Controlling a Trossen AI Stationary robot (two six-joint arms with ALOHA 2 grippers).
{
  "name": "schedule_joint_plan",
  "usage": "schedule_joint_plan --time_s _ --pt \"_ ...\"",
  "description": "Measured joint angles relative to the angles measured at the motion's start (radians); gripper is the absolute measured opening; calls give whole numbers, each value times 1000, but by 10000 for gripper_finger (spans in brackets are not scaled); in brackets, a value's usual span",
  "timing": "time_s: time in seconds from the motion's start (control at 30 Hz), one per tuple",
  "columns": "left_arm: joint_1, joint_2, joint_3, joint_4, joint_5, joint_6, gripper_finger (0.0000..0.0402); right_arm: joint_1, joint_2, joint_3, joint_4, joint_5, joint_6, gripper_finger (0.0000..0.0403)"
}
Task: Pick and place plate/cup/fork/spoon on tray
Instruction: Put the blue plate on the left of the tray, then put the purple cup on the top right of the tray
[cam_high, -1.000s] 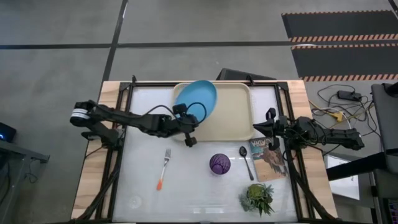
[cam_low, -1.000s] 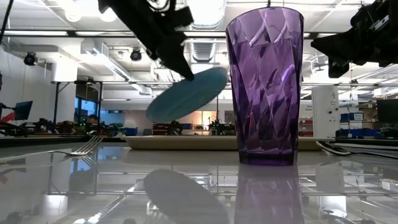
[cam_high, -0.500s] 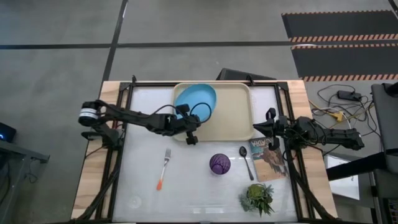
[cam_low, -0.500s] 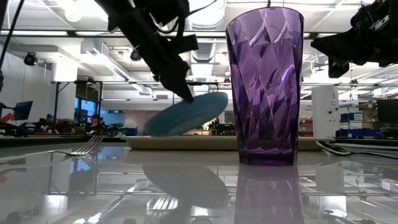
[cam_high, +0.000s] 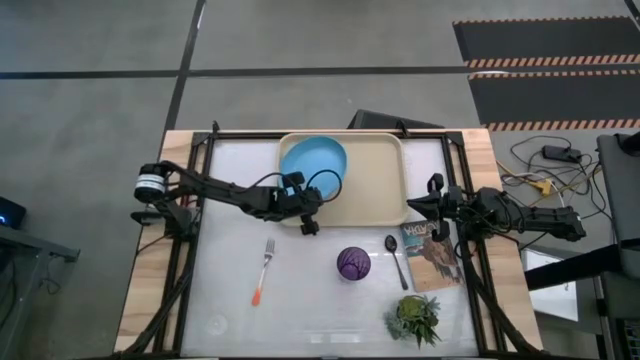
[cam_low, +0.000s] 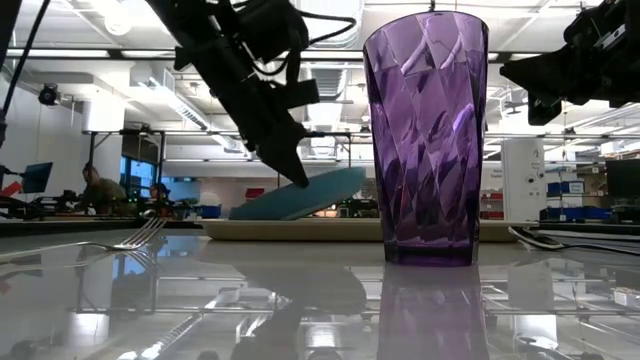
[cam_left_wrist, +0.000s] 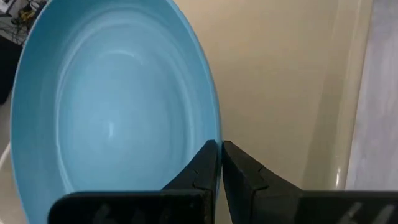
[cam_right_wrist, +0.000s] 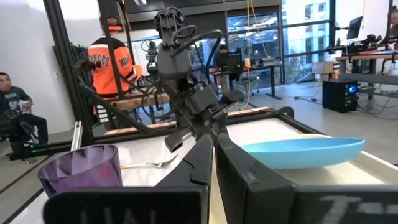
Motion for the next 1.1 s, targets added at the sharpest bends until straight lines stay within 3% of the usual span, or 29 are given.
schedule_joint_plan --time_s 0.37,0.73,0.93,1.1 --pt "3 57 -1 47 32 -35 3 0 0 0 8 0 2 9" --pt "11 73 -3 44 36 -102 70 0 0 0 8 0 3 9" --pt "11 42 -3 32 28 -98 90 0 0 0 8 0 23 9" --pt "0 -35 -5 18 27 -95 91 0 0 9 2 -12 144 9"
